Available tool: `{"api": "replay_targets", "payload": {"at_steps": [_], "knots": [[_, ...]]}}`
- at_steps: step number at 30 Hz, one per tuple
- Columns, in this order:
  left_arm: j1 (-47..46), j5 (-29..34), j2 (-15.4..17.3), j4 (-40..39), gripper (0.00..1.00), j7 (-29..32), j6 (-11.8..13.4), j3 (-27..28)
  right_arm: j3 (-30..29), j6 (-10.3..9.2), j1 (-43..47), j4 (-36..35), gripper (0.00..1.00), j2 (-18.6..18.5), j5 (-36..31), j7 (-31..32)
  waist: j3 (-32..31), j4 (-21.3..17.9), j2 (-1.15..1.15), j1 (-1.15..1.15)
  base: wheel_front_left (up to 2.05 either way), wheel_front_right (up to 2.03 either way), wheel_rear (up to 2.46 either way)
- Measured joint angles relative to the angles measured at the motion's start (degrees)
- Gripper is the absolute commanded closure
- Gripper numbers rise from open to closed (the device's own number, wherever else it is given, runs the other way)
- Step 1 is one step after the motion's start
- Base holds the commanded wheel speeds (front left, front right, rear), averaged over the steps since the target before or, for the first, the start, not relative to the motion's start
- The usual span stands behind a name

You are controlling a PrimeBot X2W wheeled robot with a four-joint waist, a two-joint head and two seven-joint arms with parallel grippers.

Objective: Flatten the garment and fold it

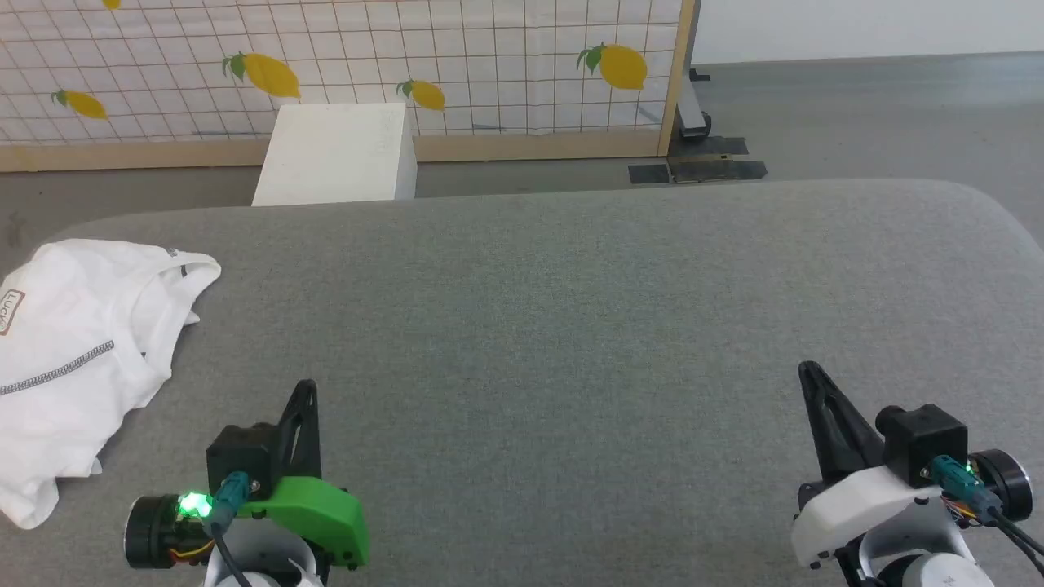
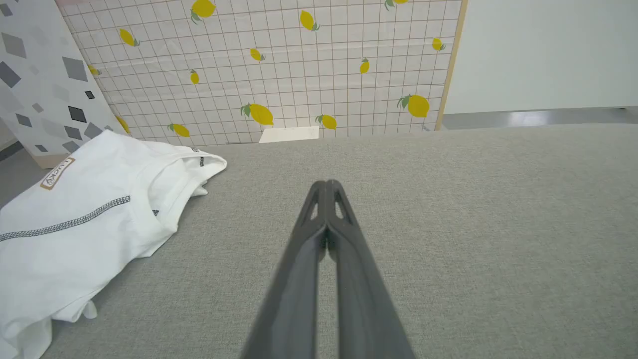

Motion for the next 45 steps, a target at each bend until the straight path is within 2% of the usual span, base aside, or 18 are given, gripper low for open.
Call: {"api": "replay_targets", "payload": {"at_steps": [35, 36, 45], "knots": [[0.00, 0.00, 0.00, 0.00, 1.00, 0.00, 0.00, 0.00, 0.00, 0.00, 0.00, 0.00, 1.00, 0.00, 0.00, 0.00, 0.00, 0.00, 0.00, 0.00, 0.00, 0.00, 0.00], [0.01, -0.01, 0.01, -0.01, 0.00, 0.00, 0.00, -0.01, 0.00, 0.00, 0.01, 0.00, 0.00, 0.00, 0.01, 0.00, 0.00, 0.00, 0.00, 0.00, 0.00, 0.00, 0.00], [0.16, -0.51, 0.01, -0.05, 0.00, -0.37, 0.00, -0.09, -0.88, 0.00, 0.07, 0.19, 0.00, 0.00, 0.41, -0.48, 0.04, 0.01, 0.00, 0.00, 0.00, 0.00, 0.00]]}}
